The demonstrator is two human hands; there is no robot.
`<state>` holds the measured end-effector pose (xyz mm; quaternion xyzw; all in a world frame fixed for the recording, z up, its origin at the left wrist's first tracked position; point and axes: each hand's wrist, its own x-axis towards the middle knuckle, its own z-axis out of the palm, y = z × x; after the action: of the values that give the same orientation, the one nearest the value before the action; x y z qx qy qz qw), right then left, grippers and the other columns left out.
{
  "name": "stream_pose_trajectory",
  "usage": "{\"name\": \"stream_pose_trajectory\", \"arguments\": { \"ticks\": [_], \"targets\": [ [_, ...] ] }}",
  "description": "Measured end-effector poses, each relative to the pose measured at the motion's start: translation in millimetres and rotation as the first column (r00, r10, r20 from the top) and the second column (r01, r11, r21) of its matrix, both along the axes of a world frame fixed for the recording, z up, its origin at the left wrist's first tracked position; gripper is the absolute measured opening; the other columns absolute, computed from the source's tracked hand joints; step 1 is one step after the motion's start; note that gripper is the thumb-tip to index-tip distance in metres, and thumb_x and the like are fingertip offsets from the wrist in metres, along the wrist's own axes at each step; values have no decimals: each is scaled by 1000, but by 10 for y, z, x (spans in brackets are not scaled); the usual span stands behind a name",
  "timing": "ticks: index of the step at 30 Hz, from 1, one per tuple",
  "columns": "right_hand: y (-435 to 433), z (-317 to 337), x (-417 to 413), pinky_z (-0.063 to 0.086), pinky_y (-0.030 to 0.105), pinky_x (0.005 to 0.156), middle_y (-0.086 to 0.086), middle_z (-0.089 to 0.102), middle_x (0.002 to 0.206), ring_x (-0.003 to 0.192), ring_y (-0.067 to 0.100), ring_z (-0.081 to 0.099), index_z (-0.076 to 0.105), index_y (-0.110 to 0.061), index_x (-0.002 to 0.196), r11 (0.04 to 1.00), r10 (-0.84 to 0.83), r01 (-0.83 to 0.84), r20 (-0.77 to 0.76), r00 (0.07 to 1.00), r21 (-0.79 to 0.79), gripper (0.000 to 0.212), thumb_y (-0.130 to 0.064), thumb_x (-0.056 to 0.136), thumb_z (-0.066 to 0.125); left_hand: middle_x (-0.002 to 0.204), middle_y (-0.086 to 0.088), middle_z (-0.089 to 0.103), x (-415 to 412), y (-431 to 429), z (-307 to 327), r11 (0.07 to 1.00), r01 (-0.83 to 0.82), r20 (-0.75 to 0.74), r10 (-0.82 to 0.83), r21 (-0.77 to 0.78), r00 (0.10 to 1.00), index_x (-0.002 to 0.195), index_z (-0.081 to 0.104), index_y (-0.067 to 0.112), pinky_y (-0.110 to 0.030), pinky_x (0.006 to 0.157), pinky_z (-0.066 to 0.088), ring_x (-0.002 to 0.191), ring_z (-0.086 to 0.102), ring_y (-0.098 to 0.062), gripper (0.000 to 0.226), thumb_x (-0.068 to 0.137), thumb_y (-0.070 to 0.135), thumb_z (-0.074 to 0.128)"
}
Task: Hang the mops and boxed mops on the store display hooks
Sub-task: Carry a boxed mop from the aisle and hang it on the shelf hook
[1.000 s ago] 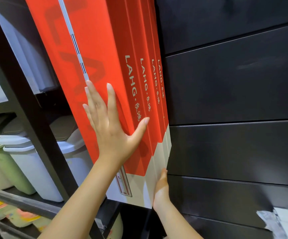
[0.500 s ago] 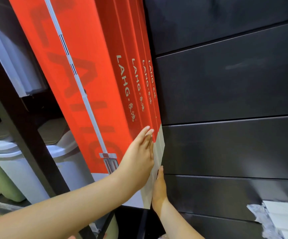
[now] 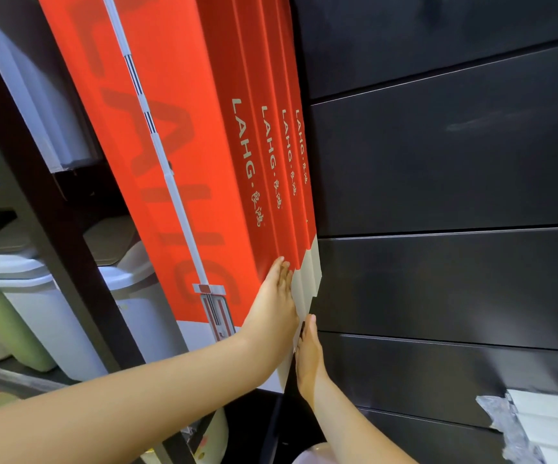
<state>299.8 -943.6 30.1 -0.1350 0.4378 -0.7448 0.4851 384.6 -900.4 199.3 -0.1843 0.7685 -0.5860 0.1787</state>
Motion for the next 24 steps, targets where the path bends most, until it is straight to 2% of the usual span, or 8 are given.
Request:
{"name": "stream_pose_trajectory", "arguments": {
  "ticks": [7, 13, 15, 19, 21, 22, 24],
  "targets": [
    [-71, 35, 32, 22, 42, 121, -1, 35, 155, 144, 21, 30, 24, -25, 154, 998, 51, -51, 9, 999, 35, 78, -72, 92, 21, 161, -24, 6, 43, -71, -5, 999, -35, -40, 36, 31, 999, 154, 18, 7, -62, 115, -8, 147, -2, -48, 77, 99, 58, 34],
    [-110, 75, 70, 20, 44, 121, -2, 33, 156, 145, 20, 28, 22, -25, 154, 999, 25, -25, 23, 999, 21, 81, -75, 90, 24, 160, -26, 7, 69, -39, 34, 999, -23, -20, 24, 36, 1000, 154, 16, 5, -60, 114, -8, 146, 0, -48, 73, 101, 54, 31],
    [-143, 48, 78, 22, 45, 121, -3, 36, 155, 144, 19, 31, 25, -27, 154, 1000, 6, -6, 33, 999, 14, 87, -80, 84, 29, 160, -25, 7, 68, -36, 38, 999, -20, -27, 21, 45, 999, 154, 15, 5, -60, 115, -7, 146, 0, -48, 73, 101, 53, 31],
    [-170, -2, 75, 28, 45, 119, -2, 46, 147, 138, 19, 40, 33, -27, 151, 1000, -7, 8, 31, 999, -4, 85, -80, 84, 32, 160, -24, 8, 65, -50, 25, 999, -22, -32, 24, 50, 999, 154, 17, 6, -61, 117, -6, 146, 0, -49, 74, 101, 54, 33],
    [-143, 16, 82, 29, 45, 118, -3, 48, 145, 136, 19, 42, 35, -27, 150, 1000, -2, 3, 41, 999, -14, 95, -85, 75, 38, 160, -25, 7, 63, -42, 27, 998, -17, -30, 19, 59, 999, 154, 14, 5, -61, 117, -5, 146, 0, -49, 74, 101, 54, 31],
    [-125, 34, 85, 29, 45, 118, -3, 47, 146, 137, 19, 41, 34, -27, 150, 1000, 3, -3, 38, 999, -14, 95, -85, 75, 37, 160, -25, 6, 62, -29, 33, 998, -17, -28, 18, 63, 999, 154, 12, 4, -60, 117, -4, 146, -1, -49, 74, 101, 53, 30],
    [-64, 97, 108, 25, 44, 120, -2, 40, 152, 141, 19, 36, 29, -25, 153, 1000, 2, -1, 18, 1000, -8, 82, -76, 88, 29, 160, -26, 6, 57, -13, 39, 998, -19, -17, 20, 56, 1000, 154, 11, 4, -60, 117, -5, 146, -1, -49, 74, 101, 53, 29]
  ]
}}
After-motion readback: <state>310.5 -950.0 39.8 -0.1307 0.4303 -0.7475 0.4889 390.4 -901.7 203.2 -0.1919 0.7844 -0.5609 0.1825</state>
